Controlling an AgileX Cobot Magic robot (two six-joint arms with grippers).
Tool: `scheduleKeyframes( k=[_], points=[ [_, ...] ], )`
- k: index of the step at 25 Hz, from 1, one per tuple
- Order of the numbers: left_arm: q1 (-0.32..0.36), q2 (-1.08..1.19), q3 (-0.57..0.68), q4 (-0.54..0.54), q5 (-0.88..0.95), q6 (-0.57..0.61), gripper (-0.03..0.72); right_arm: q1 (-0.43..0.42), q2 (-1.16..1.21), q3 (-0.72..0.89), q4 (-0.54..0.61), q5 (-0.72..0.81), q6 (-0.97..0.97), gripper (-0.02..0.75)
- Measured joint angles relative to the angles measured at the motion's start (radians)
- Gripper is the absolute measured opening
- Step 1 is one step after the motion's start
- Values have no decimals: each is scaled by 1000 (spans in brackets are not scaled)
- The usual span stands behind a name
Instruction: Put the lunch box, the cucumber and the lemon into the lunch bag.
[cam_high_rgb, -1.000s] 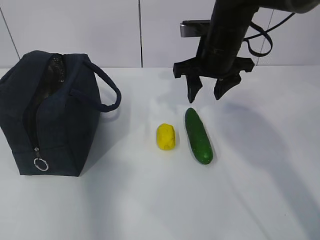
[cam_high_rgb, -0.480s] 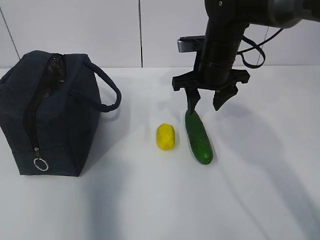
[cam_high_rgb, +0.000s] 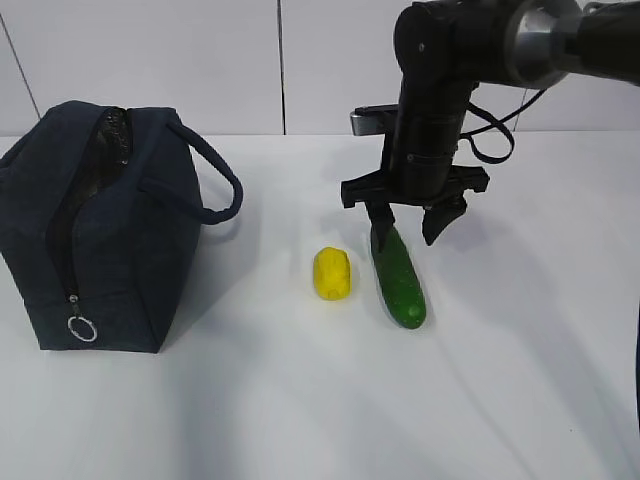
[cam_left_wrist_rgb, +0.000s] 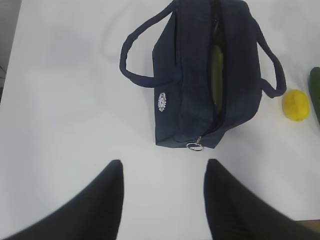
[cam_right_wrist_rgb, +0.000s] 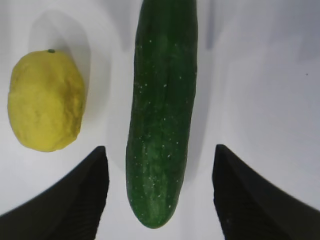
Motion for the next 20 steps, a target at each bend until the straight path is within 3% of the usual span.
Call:
scheduleKeyframes(
  k=[20],
  points=[
    [0, -18, 0, 0, 0, -9, 359, 0, 38, 0, 0, -124, 6, 487]
  ],
)
